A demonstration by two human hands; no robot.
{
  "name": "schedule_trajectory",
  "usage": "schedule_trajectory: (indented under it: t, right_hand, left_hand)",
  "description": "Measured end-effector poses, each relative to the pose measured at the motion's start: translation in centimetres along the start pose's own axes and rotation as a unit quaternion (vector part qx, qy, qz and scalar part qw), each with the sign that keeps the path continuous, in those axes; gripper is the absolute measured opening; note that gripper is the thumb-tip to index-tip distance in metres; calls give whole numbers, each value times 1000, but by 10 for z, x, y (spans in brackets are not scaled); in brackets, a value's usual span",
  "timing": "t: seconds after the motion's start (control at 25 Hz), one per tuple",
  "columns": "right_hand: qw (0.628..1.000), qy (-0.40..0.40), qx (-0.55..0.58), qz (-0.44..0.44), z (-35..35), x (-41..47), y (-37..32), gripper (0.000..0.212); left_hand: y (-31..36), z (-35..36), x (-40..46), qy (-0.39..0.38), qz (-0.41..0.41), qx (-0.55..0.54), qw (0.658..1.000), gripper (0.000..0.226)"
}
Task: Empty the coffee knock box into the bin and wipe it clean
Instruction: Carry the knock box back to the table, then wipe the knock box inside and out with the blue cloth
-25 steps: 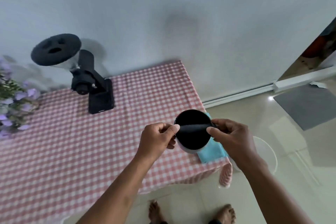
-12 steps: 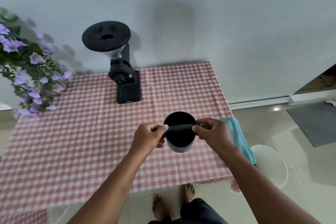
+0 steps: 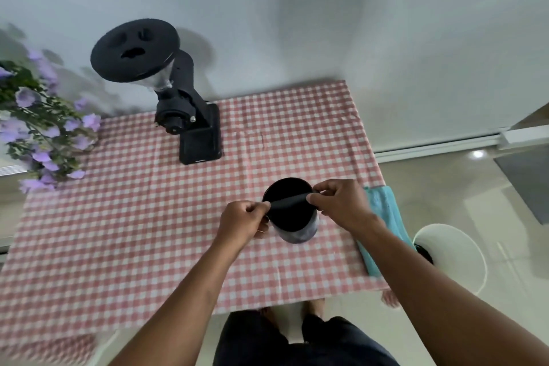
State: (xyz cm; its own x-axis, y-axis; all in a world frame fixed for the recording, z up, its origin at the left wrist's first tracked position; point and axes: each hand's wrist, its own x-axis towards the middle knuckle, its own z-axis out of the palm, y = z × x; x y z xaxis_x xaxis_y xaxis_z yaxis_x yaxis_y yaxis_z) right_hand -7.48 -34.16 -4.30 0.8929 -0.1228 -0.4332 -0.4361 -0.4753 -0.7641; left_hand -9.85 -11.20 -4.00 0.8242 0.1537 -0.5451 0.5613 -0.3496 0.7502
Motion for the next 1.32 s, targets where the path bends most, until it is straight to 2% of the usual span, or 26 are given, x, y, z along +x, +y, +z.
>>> schedule_trajectory:
  t: [0.24, 0.32, 0.36, 0.4, 0.44, 0.48, 0.56, 0.76, 0.84, 0.96, 1.08, 1.2, 1.28, 1.32]
  right_hand:
    - [998, -51, -30, -14, -3, 15, -4, 26]
    - [997, -64, -35, -15, -4, 21, -9, 26]
    - [997, -69, -40, -16, -3, 24, -12, 27]
    - [996, -75, -54, -21, -2, 26, -15, 29]
    - [994, -83, -73, -25, -1, 29, -18, 31]
    - [991, -91, -91, -27, -1, 31, -20, 33]
    - [988, -110, -107, -32, -1, 35, -23, 35]
    - [986, -108, -121, -40, -1, 36, -28, 35]
    - [985, -113, -124, -51, 3, 37, -33, 35]
    - [984, -118, -118, -69, 8, 34, -42, 40]
    - [990, -58, -107, -75, -5, 32, -31, 36]
    - [978, 18, -203, -38, -34, 31, 26, 37]
    - [959, 23, -283, 10, -48, 17, 68, 32]
    - [945, 8, -325, 30, -49, 7, 87, 38]
  left_hand:
    - [-11, 11, -3, 20, -11, -18, 1000, 27]
    - [-8, 9, -4, 62, 69, 137, 986, 26]
    - [-4, 8, -4, 92, 135, 228, 960, 30]
    - [-1, 7, -3, 100, 202, 274, 935, 37]
    - [5, 7, -2, 75, 246, 292, 921, 42]
    - [12, 8, 0, 35, 263, 298, 917, 44]
    - [23, 14, 5, -25, 245, 322, 914, 40]
    - [28, 23, 4, 6, 254, 427, 868, 31]
    - [23, 28, 4, -10, 239, 421, 875, 30]
    - [21, 27, 6, -8, 194, 377, 905, 29]
    - [21, 22, 8, 4, 168, 345, 923, 29]
    - [17, 18, 10, 6, 133, 299, 945, 18]
    - [14, 17, 10, 22, 118, 282, 952, 15]
    - [13, 17, 11, 30, 112, 271, 955, 14]
